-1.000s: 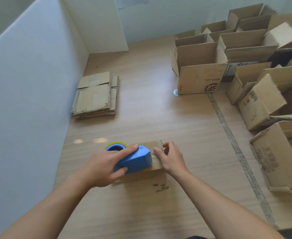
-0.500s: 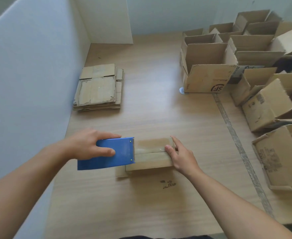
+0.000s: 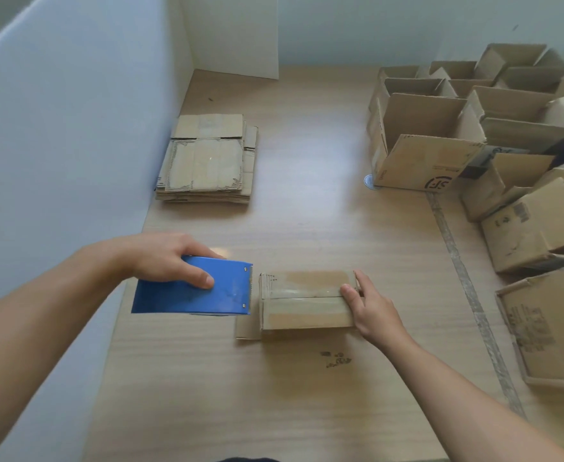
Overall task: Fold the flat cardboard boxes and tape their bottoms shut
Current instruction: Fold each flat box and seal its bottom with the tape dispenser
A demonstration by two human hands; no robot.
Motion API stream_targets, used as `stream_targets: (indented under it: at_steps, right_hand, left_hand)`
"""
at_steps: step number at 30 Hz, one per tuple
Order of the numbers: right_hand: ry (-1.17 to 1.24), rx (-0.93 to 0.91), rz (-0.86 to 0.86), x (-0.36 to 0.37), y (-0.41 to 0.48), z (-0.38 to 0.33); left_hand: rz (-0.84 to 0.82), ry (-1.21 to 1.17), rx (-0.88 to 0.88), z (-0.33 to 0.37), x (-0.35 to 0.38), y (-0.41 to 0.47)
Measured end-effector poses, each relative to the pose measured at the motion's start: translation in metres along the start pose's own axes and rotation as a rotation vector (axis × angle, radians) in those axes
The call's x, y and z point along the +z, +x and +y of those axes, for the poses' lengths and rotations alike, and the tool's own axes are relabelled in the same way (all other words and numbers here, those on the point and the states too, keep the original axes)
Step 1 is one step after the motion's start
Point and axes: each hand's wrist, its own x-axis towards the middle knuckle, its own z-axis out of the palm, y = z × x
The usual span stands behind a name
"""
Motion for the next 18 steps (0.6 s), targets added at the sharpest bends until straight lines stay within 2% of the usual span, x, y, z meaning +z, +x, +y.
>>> stream_targets:
  at_steps: [3, 9, 18]
  right_hand:
    - [0.005, -0.009, 0.002, 0.000, 0.001, 0.001]
    - [0.009, 0.004, 0.003, 0.000, -0.001, -0.002]
    - [0.082, 0.027, -0.046, -0.006, -0.006, -0.008]
  left_hand:
    - [-0.047, -0.011, -0.017, -0.015, 0.003, 0.004]
    - [-0.036, -0.007, -0.116, -0.042, 0.020, 0.016]
    - [0.089, 0.107, -0.095, -0.019, 0.054, 0.058]
